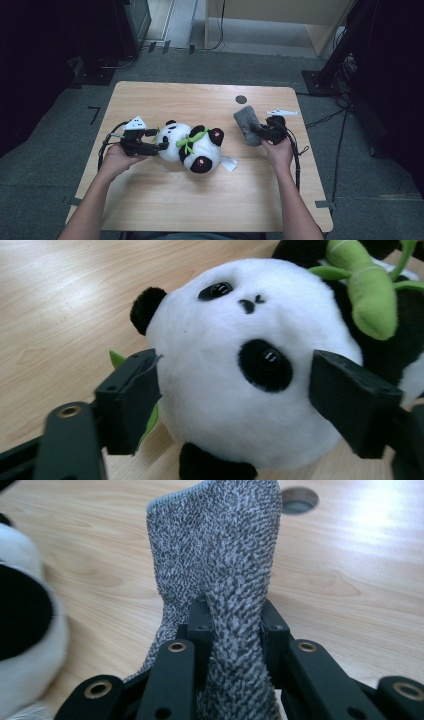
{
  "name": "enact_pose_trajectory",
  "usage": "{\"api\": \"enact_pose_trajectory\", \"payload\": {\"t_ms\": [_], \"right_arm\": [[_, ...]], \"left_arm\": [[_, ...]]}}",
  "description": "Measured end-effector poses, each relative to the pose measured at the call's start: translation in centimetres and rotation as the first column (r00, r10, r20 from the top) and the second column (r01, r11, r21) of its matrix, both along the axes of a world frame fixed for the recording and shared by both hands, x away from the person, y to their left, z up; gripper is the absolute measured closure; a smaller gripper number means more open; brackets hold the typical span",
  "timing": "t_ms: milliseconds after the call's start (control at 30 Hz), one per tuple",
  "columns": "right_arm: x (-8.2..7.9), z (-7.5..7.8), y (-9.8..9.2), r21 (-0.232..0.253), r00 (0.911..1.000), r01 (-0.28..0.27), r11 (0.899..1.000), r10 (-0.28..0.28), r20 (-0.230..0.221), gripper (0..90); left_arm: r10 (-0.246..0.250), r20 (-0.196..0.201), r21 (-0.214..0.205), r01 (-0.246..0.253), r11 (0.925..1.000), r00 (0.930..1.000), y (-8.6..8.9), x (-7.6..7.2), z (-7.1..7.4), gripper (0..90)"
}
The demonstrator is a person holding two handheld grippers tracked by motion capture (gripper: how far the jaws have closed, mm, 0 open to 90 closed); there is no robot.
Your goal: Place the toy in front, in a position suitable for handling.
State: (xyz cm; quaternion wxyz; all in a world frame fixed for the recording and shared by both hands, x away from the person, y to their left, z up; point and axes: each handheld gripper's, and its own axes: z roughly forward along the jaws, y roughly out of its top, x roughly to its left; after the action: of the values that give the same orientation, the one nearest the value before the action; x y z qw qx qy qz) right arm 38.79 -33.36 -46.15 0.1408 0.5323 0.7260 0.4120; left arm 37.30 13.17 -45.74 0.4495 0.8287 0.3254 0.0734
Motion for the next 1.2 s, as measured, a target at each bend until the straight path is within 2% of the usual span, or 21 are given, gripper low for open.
{"api": "enact_pose_trajectory", "payload": {"t_ms": [100,200,300,333,467,567,633,767,800,900,1033,1133,1200], "right_arm": [[-0.8,0.9,0.6,0.007,0.9994,-0.029,1.0,0.029,0.019,74.8],[-1.5,2.0,1.2,0.021,0.9982,-0.049,0.999,0.048,0.035,74.9],[-2.2,3.0,1.6,0.045,0.9962,-0.068,0.997,0.066,0.057,74.9],[-2.2,3.0,1.6,0.045,0.9962,-0.068,0.997,0.066,0.057,74.9],[-3.0,4.8,2.1,0.076,0.992,-0.097,0.992,0.09,0.089,74.9],[-3.4,6.1,2.6,0.11,0.9893,-0.119,0.987,0.109,0.097,74.9],[-3.8,6.8,3.2,0.124,0.9849,-0.146,0.982,0.132,0.112,74.8],[-4.4,7.7,5.2,0.12,0.9738,-0.205,0.971,0.191,0.124,74.8],[-4.5,7.9,5.8,0.118,0.9704,-0.222,0.968,0.207,0.124,74.8],[-4.7,8.1,7.6,0.121,0.9582,-0.271,0.955,0.256,0.129,74.8],[-4.9,7.8,10.2,0.105,0.9415,-0.331,0.938,0.321,0.103,74.8],[-4.6,6.7,11.8,0.077,0.938,-0.346,0.935,0.342,0.055,74.8],[-4.2,5.6,12.3,0.041,0.9392,-0.343,0.938,0.342,0.031,74.8]], "left_arm": [[-0.01,-0.014,-0.029,0.009,0.9995,0.9998,0.1,0.3,-0.5,18.1],[-0.012,-0.033,-0.041,0.011,0.9991,0.9994,-0.1,0.5,-0.8,17.9],[-0.008,-0.064,-0.057,0.004,0.9984,0.9979,-0.9,0.2,-1.3,17.8],[-0.008,-0.064,-0.057,0.004,0.9984,0.9979,-0.9,0.2,-1.3,17.8],[0.004,-0.058,-0.035,-0.006,0.9994,0.9983,-2.2,-0.5,-1.2,17.8],[0.025,-0.061,-0.06,-0.028,0.9978,0.9979,-2.4,-0.8,-1.4,17.9],[0.032,-0.069,-0.07,-0.037,0.9969,0.9971,-2.5,-1.0,-1.5,17.9],[0.035,-0.058,-0.06,-0.039,0.9974,0.9977,-2.8,-1.3,-1.4,18.3],[0.036,-0.052,-0.052,-0.039,0.9979,0.998,-3.0,-1.5,-1.4,18.3],[0.041,-0.048,-0.065,-0.044,0.9969,0.998,-3.3,-1.9,-1.5,19.1],[0.036,-0.039,-0.06,-0.039,0.9974,0.9986,-3.6,-2.3,-1.6,19.0],[0.036,-0.032,-0.057,-0.038,0.9977,0.9988,-3.8,-2.4,-1.6,19.1],[0.039,-0.028,-0.055,-0.04,0.9977,0.9988,-3.8,-2.5,-1.6,19.1]]}}
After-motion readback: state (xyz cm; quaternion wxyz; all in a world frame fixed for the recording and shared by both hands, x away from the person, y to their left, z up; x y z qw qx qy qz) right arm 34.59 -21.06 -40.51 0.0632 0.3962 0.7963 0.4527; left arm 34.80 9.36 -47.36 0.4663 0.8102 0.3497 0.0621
